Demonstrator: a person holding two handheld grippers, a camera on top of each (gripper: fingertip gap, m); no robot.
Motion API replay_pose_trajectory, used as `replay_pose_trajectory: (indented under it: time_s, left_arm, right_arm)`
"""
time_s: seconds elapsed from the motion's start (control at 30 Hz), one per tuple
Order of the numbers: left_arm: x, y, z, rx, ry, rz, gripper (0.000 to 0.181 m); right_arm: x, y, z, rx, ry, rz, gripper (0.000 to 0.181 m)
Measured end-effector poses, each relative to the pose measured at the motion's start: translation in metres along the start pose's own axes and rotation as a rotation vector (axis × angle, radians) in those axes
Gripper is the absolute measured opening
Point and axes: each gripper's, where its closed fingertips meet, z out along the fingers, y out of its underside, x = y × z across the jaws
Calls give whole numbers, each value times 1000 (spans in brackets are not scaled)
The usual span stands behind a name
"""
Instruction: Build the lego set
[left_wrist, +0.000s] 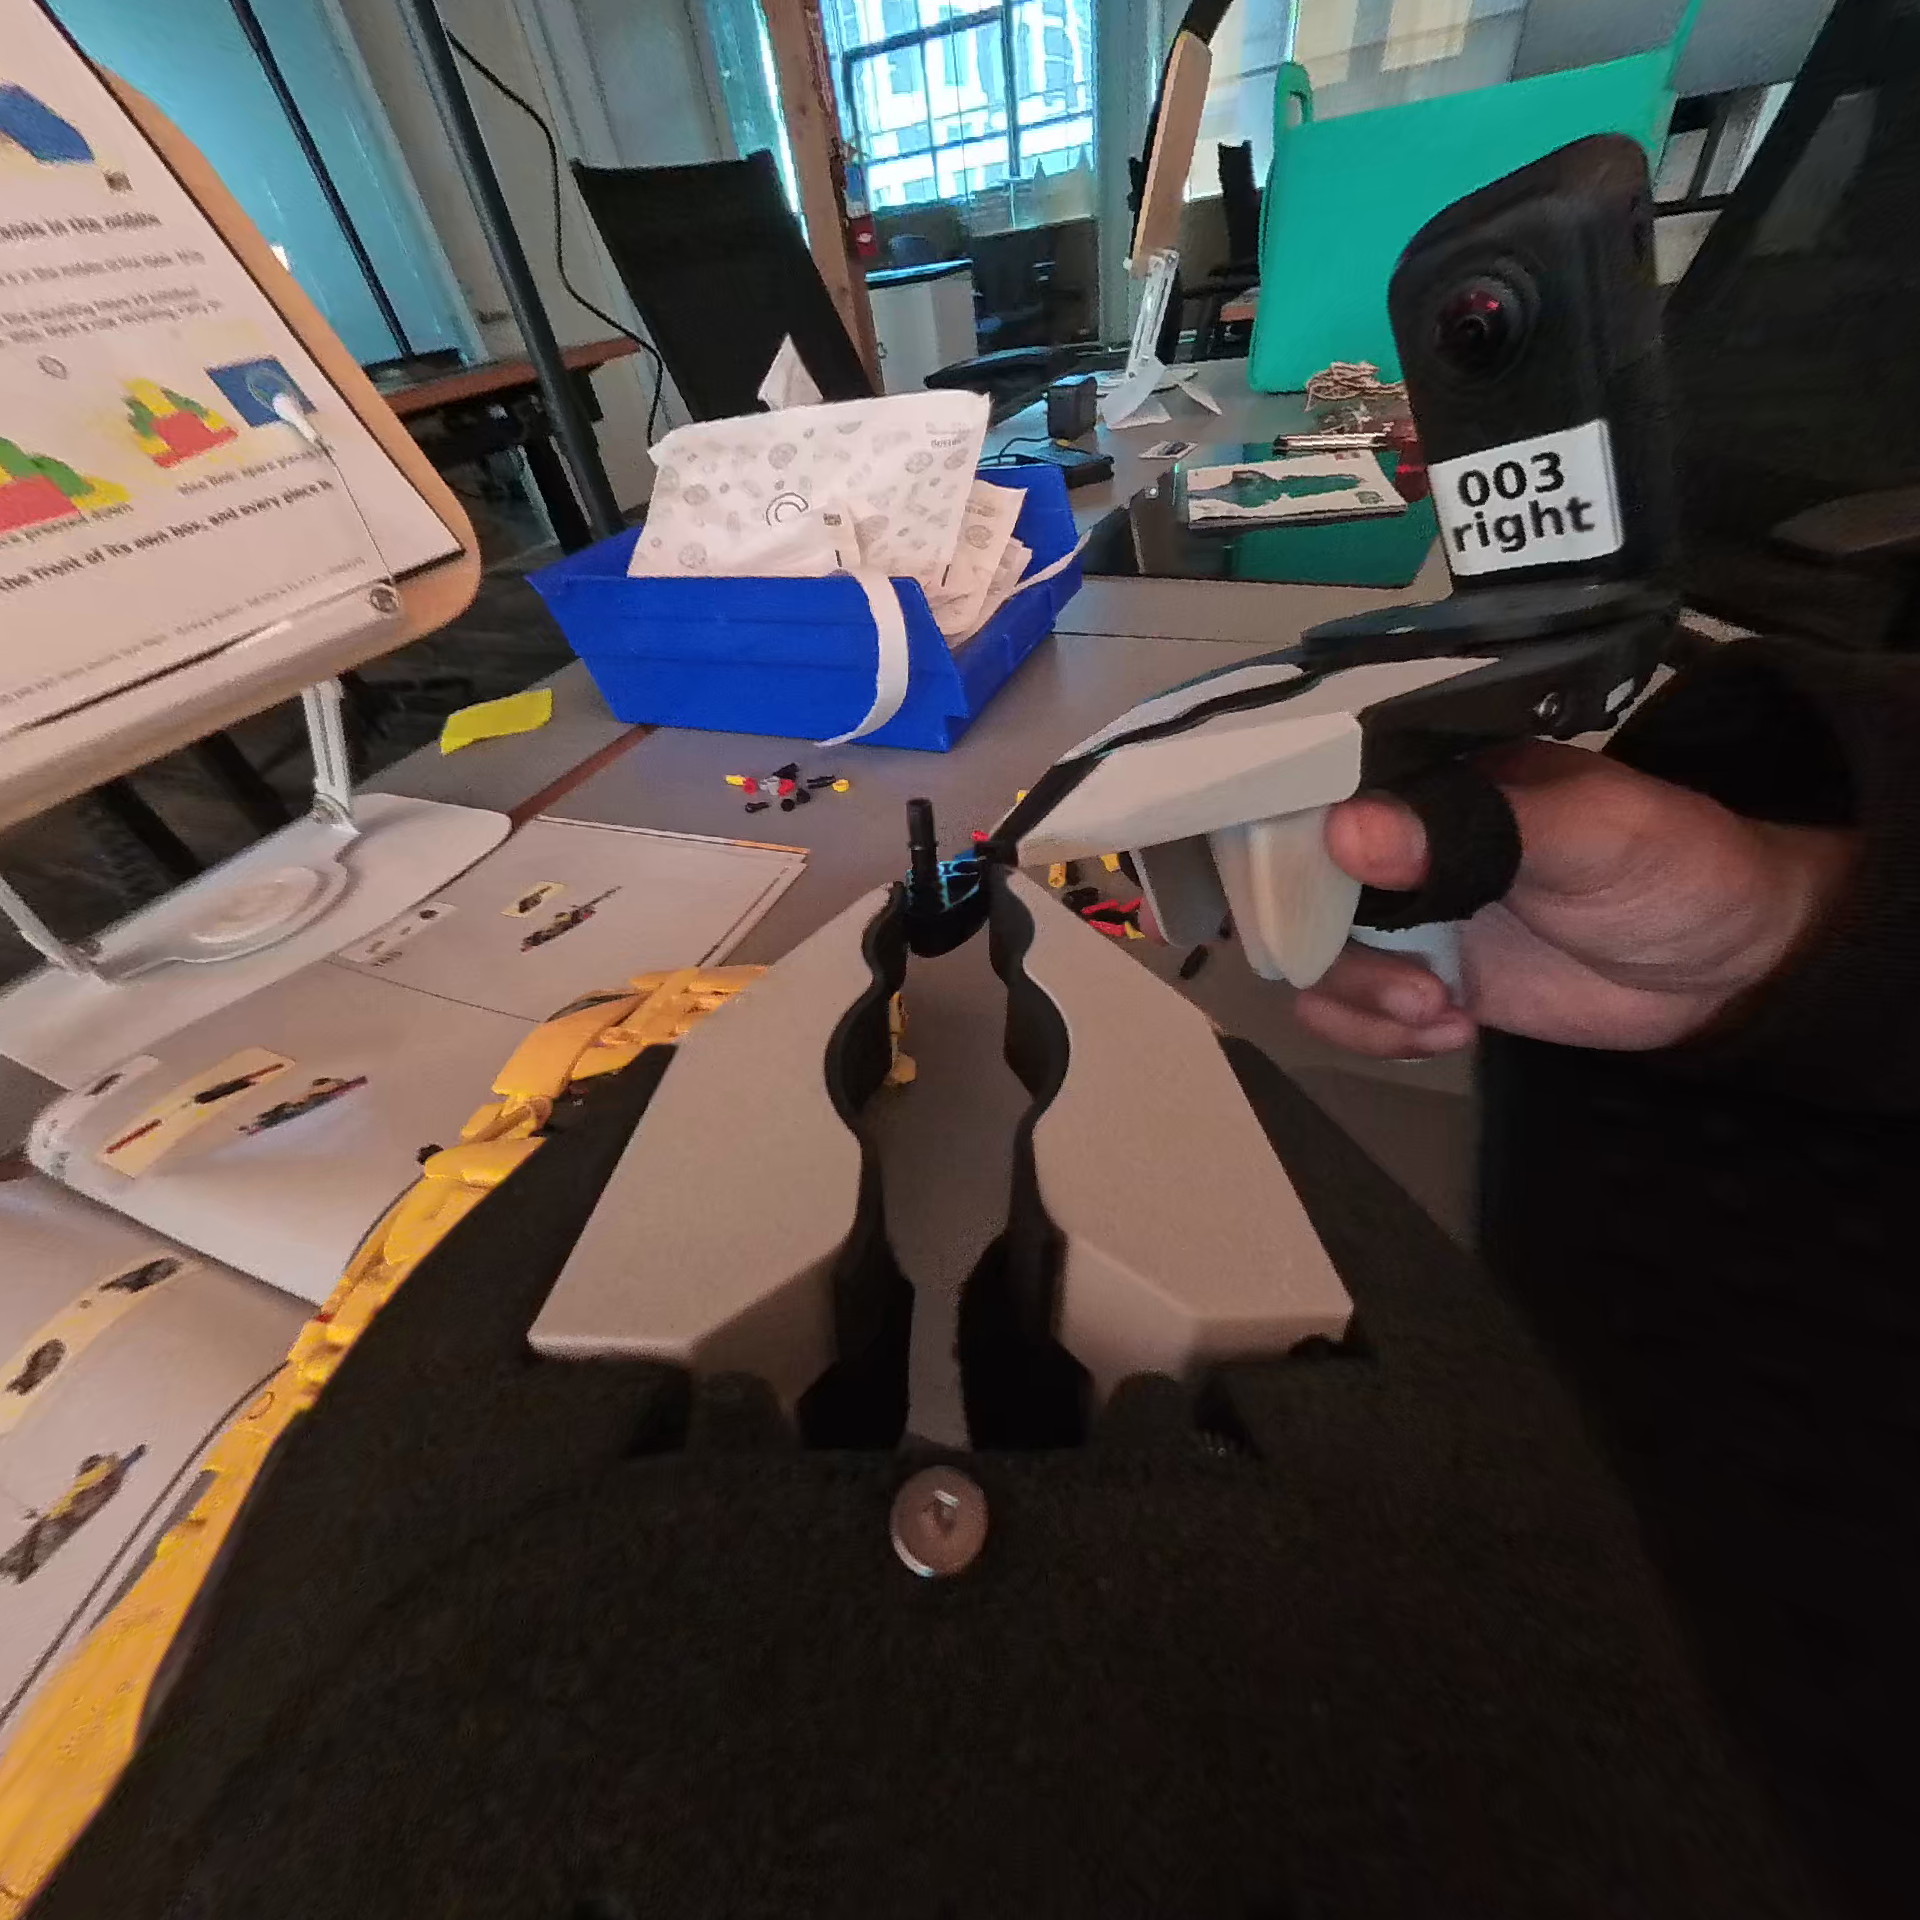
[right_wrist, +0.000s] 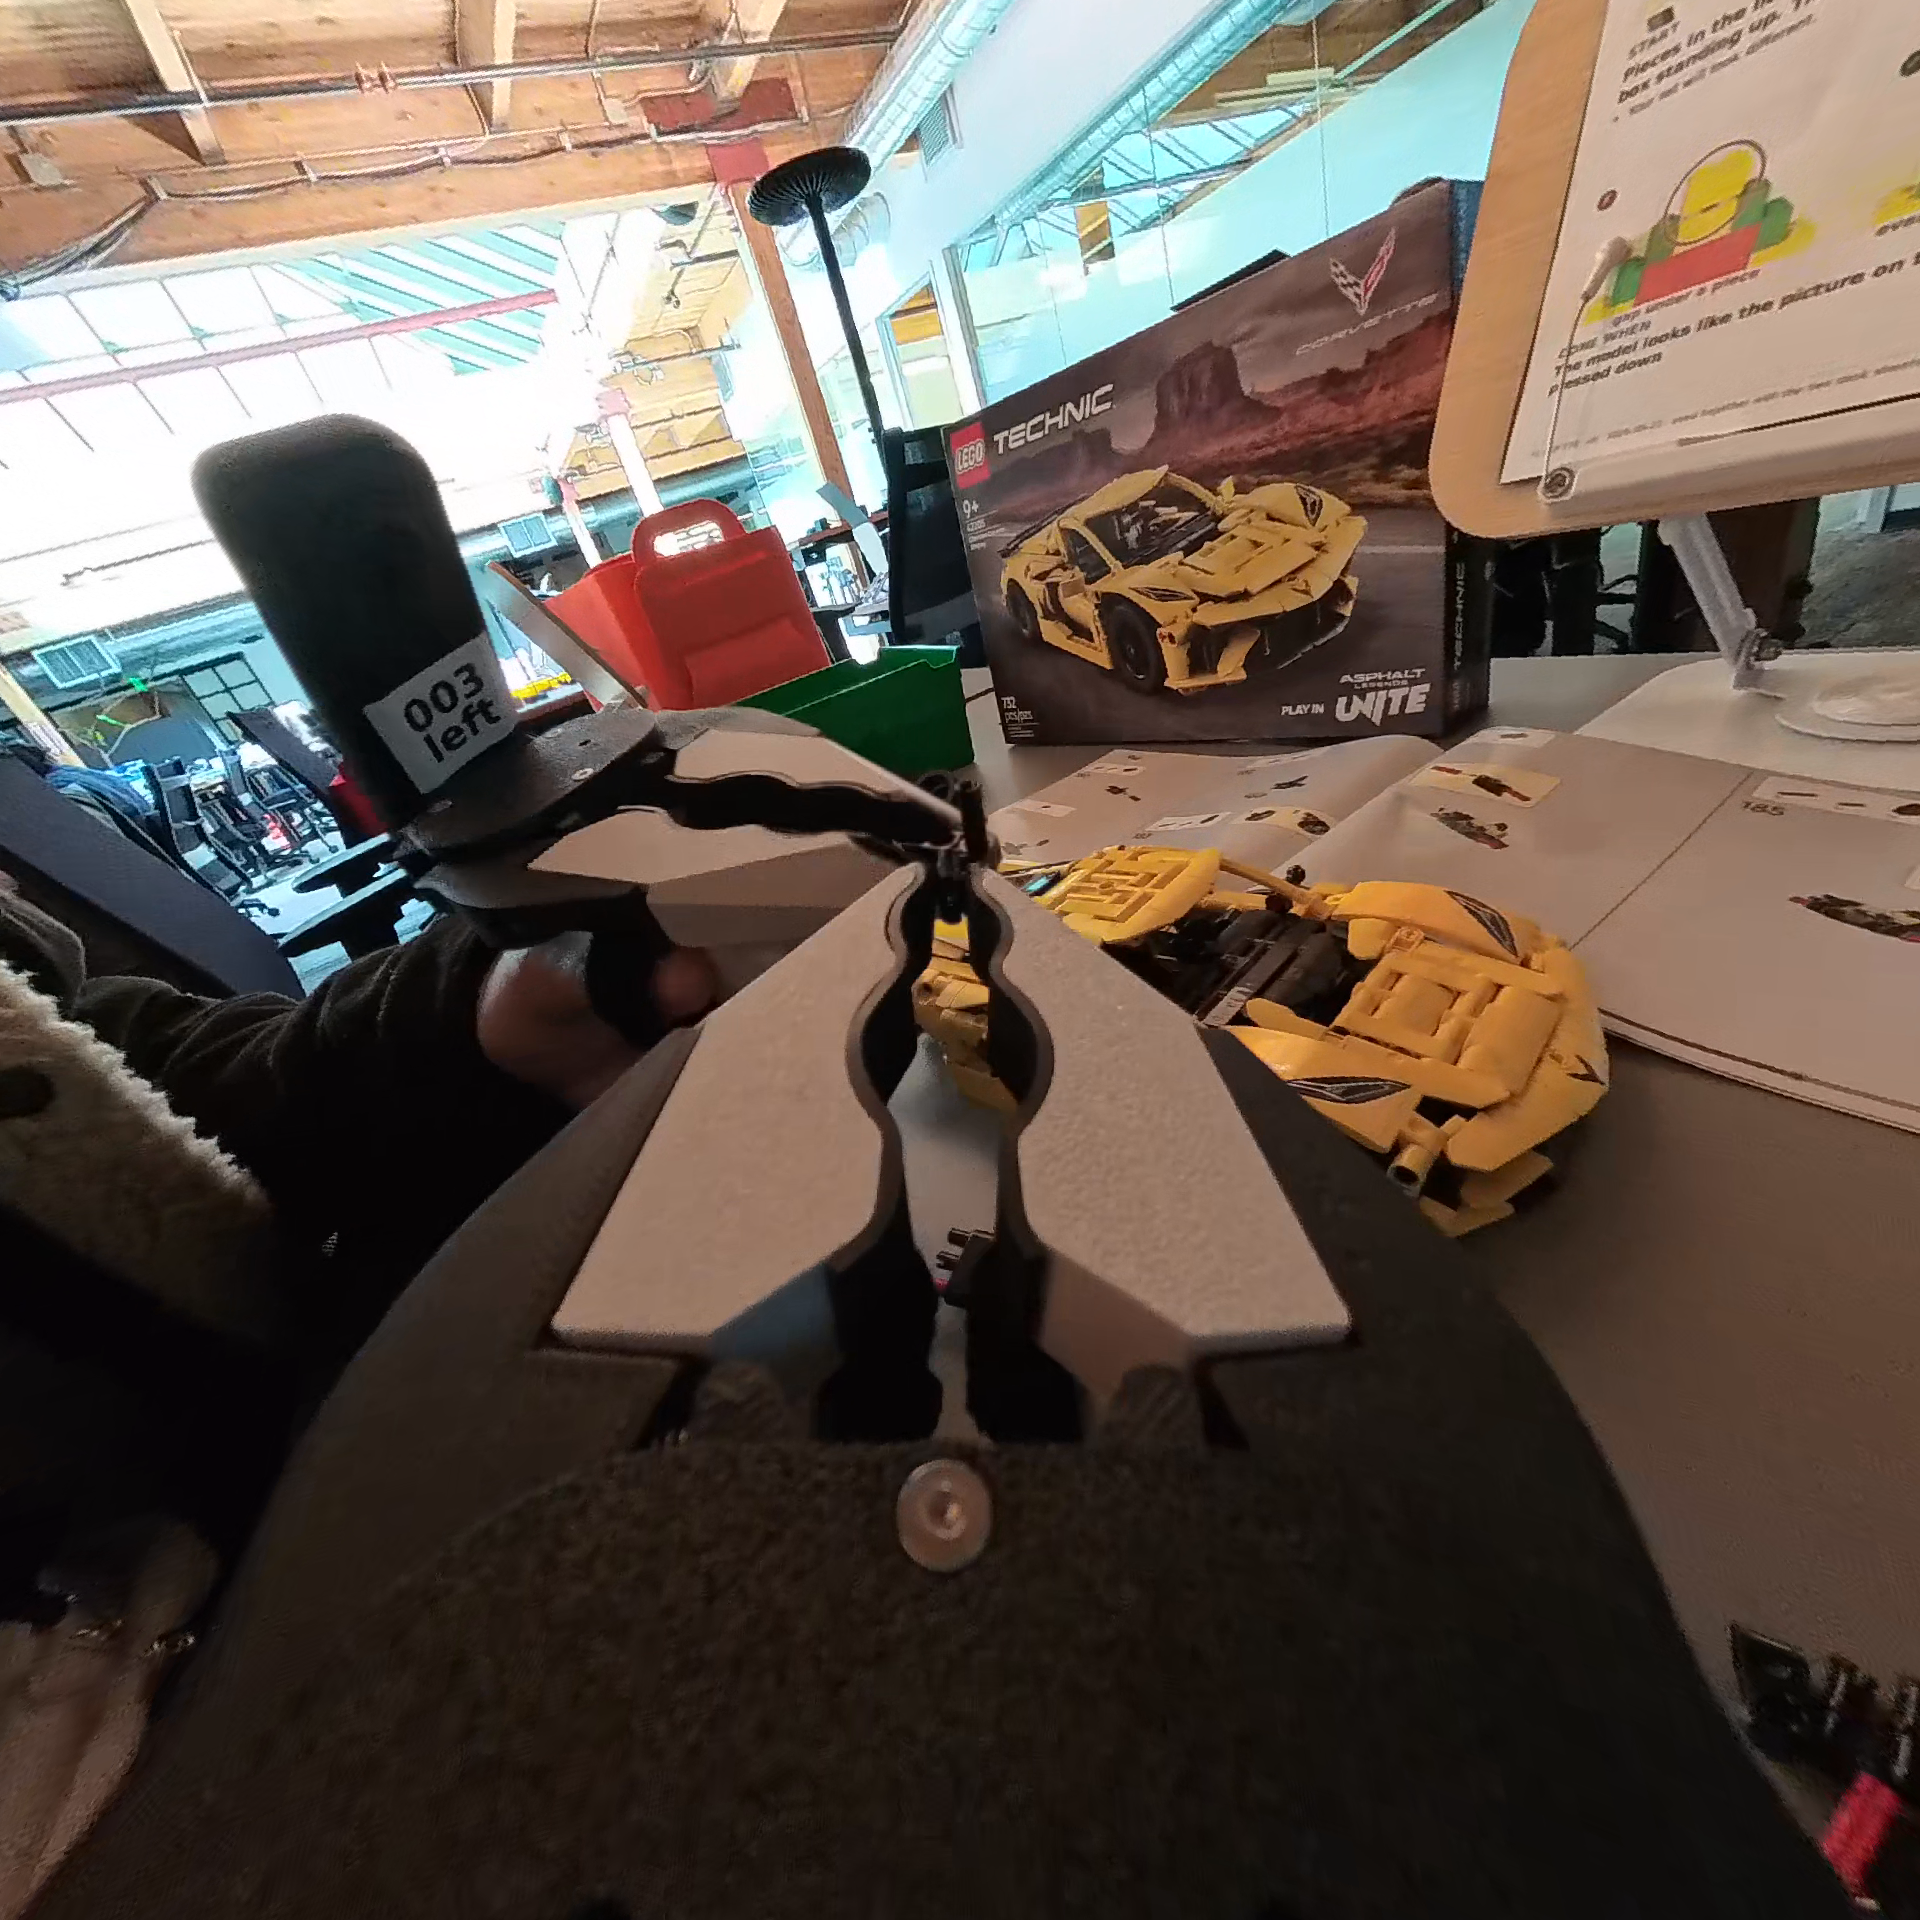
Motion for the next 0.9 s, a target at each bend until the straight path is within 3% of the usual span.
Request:
replay_pose_trajectory:
  time_s: [0.1,0.3,0.43,0.7,0.9]
  left_arm:
    - [2,3,1,-14,-17,79,14]
    - [2,17,5,-112,-193,562,14]
    - [7,24,9,-149,-223,726,15]
    - [5,32,7,-188,-184,697,15]
    - [10,25,3,-140,-116,598,14]
  right_arm:
    - [-1,1,0,-13,-1,0,4]
    - [-4,5,-4,-85,33,-19,4]
    - [-3,14,-1,-152,78,-78,4]
    - [8,30,1,-291,258,-447,4]
    - [4,25,-1,-258,189,-370,4]
